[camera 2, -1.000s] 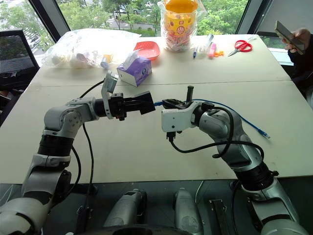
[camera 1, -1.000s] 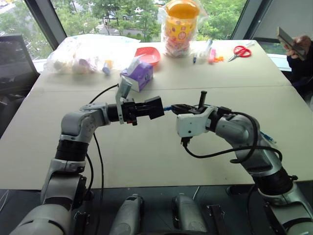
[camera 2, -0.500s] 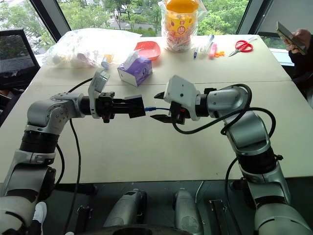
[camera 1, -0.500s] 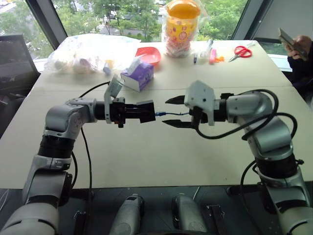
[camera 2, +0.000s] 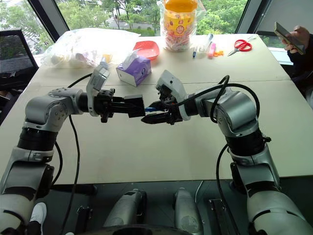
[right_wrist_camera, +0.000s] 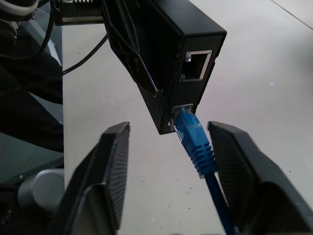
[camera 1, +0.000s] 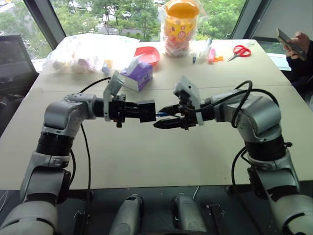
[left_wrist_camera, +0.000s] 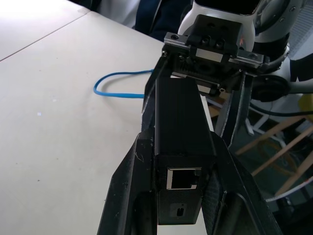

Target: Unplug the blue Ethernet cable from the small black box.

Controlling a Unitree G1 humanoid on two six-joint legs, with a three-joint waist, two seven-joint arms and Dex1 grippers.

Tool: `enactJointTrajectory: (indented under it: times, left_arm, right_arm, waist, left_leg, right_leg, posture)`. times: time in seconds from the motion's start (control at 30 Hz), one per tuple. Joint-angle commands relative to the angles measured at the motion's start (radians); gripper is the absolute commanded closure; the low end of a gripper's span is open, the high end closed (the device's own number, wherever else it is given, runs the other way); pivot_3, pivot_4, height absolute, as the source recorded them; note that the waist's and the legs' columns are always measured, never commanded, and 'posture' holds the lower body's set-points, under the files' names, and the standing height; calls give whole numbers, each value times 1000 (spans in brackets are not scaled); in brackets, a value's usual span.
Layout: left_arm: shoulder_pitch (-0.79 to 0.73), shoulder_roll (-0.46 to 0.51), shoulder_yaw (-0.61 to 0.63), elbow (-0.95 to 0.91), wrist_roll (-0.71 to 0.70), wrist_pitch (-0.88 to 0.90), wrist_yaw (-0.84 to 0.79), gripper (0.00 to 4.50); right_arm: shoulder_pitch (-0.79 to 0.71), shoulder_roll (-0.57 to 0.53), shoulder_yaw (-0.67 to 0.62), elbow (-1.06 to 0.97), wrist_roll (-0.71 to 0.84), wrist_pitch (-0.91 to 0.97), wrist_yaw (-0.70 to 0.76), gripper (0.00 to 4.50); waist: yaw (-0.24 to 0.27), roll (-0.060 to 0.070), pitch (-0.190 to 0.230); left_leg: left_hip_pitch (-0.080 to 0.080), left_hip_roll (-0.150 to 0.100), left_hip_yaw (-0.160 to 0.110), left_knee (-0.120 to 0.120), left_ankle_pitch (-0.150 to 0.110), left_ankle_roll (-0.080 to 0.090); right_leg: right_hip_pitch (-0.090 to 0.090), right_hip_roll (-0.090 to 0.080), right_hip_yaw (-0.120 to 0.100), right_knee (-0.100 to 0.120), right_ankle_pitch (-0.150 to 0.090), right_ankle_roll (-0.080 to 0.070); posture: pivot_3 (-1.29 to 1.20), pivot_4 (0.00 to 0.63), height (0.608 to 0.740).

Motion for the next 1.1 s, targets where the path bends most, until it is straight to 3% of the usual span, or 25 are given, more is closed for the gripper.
enactJointTrajectory:
  times: [0.03,0.7,1.1]
  left_arm:
    - [-12,3,12,-40,-1,-21,-2,3973]
    - [28,31,-7,-97,-3,-34,-44,3973]
    - [37,26,-11,-121,-9,-26,-41,3973]
  right_arm:
    - [-35,-2,-18,-10,60,40,-8,2651]
    - [-58,-88,-14,-1,198,89,-17,2651]
    - [-68,-75,-2,7,225,87,-35,2651]
  waist:
    - [0,0,0]
    - [-1,0,0]
    - [-1,0,0]
  left_leg:
    - [0,0,0,0,0,0]
    - [0,0,0,0,0,0]
    - [0,0,0,0,0,0]
  right_leg:
    - [0,0,0,0,0,0]
    - [0,0,0,0,0,0]
    - [0,0,0,0,0,0]
  posture:
    - [0,150,740]
    - [0,150,740]
    - [0,150,740]
